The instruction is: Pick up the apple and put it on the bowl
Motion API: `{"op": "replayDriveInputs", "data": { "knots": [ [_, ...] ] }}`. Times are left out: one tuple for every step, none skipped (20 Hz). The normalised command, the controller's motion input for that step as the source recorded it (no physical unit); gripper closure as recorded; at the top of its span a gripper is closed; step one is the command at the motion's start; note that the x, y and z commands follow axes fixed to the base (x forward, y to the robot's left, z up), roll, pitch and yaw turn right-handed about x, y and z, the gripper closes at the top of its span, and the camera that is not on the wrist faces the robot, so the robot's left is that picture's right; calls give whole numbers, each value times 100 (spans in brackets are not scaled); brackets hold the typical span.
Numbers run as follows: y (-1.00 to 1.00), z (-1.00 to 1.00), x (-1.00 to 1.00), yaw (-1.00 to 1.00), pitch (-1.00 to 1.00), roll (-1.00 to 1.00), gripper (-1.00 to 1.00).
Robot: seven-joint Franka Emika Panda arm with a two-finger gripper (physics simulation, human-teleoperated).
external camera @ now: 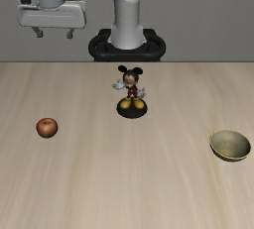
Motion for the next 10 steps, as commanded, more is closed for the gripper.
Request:
{"op": "replayDriveInputs", "data": {
  "knots": [
    [-100, 0, 0, 0, 0, 0, -100],
    [0, 0, 100, 0, 0, 0, -100],
    [0, 0, 100, 0, 0, 0, -100],
    [0, 0, 100, 0, 0, 0, -100],
    [0, 0, 100, 0, 0, 0, -100],
    [0, 0, 100, 0, 0, 0, -100],
    [0, 0, 100, 0, 0, 0, -100],
    [0, 0, 100, 0, 0, 0, -100],
    [0, 0, 100, 0, 0, 0, -100],
    [0, 0, 100, 0, 0, 0, -100]
  ]
}}
